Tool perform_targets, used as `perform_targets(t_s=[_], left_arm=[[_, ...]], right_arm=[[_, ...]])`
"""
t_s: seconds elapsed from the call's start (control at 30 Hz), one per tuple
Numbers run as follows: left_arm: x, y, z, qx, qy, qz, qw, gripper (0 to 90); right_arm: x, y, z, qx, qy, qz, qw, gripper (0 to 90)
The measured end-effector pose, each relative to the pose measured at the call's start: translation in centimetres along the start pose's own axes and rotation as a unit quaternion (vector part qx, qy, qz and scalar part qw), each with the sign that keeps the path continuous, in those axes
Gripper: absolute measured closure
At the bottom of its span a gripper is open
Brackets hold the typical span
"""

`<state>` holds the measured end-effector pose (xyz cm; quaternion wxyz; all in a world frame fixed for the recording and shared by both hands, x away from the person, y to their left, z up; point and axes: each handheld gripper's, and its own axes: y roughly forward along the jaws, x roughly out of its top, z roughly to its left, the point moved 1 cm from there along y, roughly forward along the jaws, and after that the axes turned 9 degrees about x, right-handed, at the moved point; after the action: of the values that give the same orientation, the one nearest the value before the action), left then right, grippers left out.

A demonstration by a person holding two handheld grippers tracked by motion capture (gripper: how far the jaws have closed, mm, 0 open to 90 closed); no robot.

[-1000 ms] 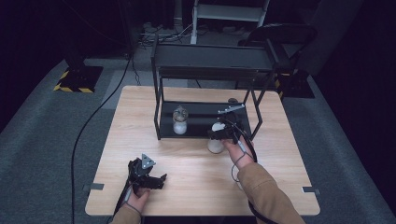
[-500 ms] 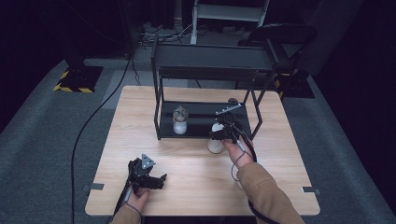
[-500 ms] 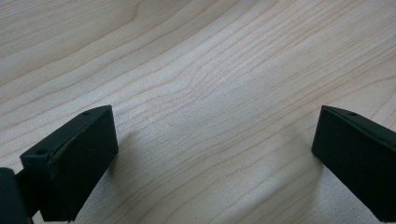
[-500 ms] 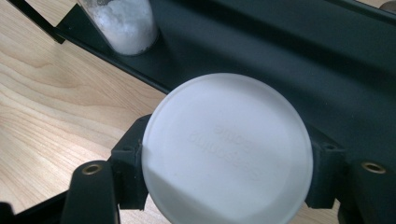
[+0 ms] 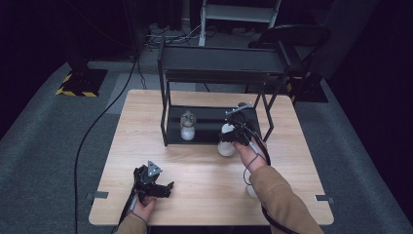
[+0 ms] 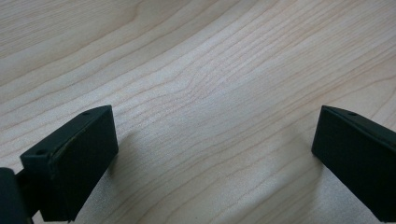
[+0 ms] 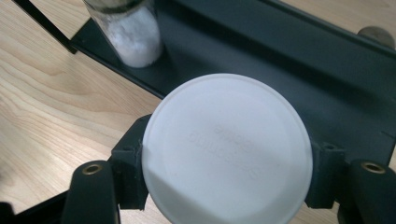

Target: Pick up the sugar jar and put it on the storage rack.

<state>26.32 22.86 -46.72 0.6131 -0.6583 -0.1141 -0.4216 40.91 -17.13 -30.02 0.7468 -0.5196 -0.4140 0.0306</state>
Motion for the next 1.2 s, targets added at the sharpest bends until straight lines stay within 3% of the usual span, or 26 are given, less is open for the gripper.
perform_targets(t_s=[0.3, 0.63, 0.9, 1.2], left_arm=[[0.0, 0.0, 0.0, 0.000, 0.000, 0.000, 1.0000, 0.0], [0.0, 0.0, 0.0, 0.000, 0.001, 0.001, 1.0000, 0.0], [0.0, 0.0, 0.0, 0.000, 0.001, 0.000, 1.0000, 0.0], [0.0, 0.0, 0.0, 0.000, 0.000, 0.000, 1.0000, 0.0]], right_arm=[[1.4, -1.4, 0.1, -0.005, -0.004, -0.011, 0.9999, 33.0], [3.1, -1.5, 0.1, -0.008, -0.008, -0.020, 0.9997, 33.1], [4.3, -0.3, 0.2, -0.002, -0.010, -0.027, 0.9996, 33.1], [5.3, 2.5, 0.0, 0.002, -0.004, -0.022, 0.9998, 33.1]])
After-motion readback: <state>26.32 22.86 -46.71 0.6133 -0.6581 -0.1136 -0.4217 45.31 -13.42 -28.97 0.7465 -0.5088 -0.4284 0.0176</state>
